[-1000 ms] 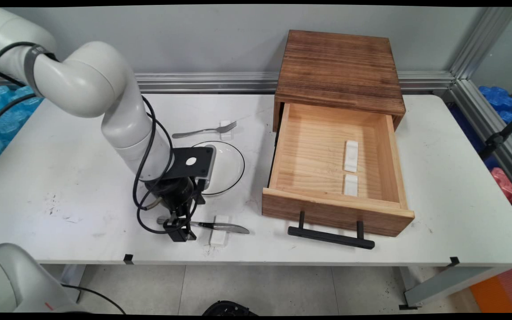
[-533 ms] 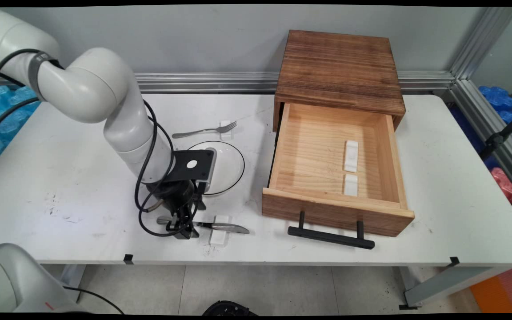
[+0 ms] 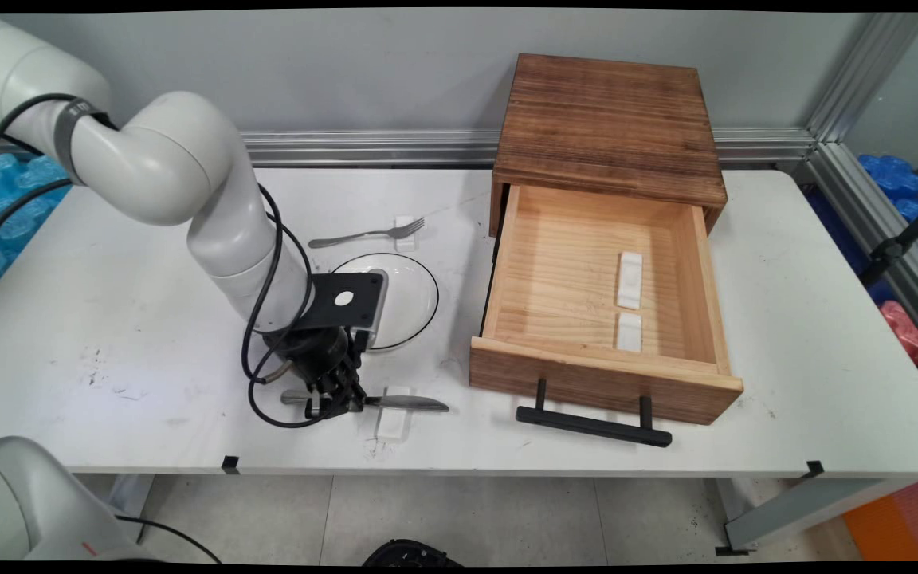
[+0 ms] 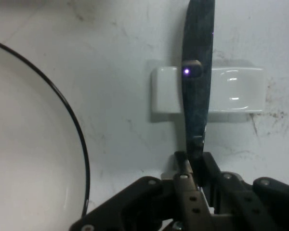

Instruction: Place the picked object into the drawer

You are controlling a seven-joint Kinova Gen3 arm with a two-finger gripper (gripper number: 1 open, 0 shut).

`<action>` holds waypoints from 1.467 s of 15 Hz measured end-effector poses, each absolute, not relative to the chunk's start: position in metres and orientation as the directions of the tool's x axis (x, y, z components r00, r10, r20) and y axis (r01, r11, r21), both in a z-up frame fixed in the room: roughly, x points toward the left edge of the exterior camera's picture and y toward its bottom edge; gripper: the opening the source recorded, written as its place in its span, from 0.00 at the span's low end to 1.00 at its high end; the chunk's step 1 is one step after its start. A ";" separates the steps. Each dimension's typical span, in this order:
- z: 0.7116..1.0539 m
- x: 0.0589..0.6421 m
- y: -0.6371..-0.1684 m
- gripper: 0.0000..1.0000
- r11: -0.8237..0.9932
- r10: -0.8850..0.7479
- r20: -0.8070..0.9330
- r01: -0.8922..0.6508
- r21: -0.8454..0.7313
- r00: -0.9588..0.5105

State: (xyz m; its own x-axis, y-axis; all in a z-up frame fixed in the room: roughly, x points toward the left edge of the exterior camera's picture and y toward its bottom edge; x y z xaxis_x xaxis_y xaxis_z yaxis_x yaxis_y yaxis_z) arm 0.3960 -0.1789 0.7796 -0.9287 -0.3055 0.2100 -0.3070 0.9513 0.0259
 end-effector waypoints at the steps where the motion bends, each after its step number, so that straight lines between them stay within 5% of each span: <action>1: 0.779 0.396 -0.179 0.00 0.952 -0.304 0.210 -0.306 0.025 -0.929; 7: 0.794 0.395 -0.181 0.00 0.954 -0.297 0.212 -0.301 0.013 -0.931; 22: 0.914 0.413 -0.160 0.00 0.965 -0.263 0.140 -0.258 0.050 -0.955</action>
State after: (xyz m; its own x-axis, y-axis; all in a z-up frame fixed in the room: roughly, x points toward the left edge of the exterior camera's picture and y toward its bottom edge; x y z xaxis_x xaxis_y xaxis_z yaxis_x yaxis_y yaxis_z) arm 0.4135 -0.1602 0.9135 -0.9546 -0.2628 0.1404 -0.2583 0.9648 0.0498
